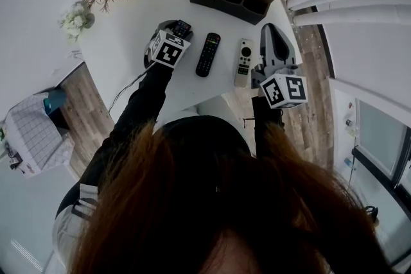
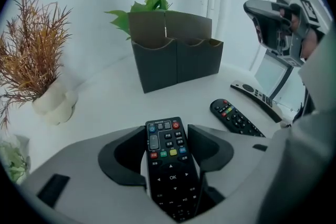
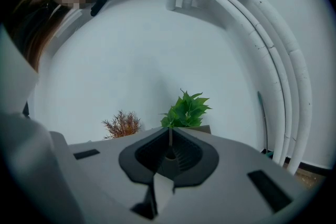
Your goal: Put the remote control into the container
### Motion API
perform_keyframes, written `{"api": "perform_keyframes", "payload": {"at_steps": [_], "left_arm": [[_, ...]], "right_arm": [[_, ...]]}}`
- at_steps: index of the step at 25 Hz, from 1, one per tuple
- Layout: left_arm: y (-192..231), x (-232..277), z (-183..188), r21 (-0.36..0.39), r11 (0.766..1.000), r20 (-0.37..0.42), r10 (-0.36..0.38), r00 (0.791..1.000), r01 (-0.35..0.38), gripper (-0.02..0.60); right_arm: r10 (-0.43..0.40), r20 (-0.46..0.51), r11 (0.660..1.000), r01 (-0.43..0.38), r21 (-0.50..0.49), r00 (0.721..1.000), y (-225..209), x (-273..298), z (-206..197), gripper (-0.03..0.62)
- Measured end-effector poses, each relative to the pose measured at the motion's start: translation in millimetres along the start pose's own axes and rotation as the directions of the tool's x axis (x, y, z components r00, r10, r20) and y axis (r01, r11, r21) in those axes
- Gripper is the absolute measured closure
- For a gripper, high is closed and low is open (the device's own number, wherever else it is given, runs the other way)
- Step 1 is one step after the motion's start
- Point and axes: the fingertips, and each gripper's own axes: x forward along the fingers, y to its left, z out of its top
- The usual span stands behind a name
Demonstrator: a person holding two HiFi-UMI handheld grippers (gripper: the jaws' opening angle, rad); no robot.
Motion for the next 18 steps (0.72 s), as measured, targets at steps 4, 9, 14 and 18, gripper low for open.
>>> {"api": "perform_keyframes", "payload": {"at_steps": [4,9,14,18], "left_arm": [[2.4,-0.2,1.1,-0.026,1.0,0.01,-0.005,1.0,0.005,0.338],[3.7,-3.7,6.9,-0.053,0.998,0.051,-0.01,0.999,0.013,0.339],[7.5,-18.5,30.1,-0.067,0.998,0.149,0.011,0.989,-0.001,0.339],[16.9,-30.5,46.4,-0.084,0.996,0.212,0.038,0.976,-0.02,0.339]], "right_arm": [[-0.002,-0.004,1.0,0.002,-0.003,1.0,-2.5,1.8,1.0,0.572],[0.0,-0.005,1.0,0.0,-0.005,1.0,-2.0,4.1,2.3,0.572],[0.003,-0.001,1.0,-0.003,-0.012,1.0,-1.4,6.1,5.6,0.572],[0.017,0.008,1.0,-0.017,-0.024,1.0,3.6,8.3,12.1,0.572]]}}
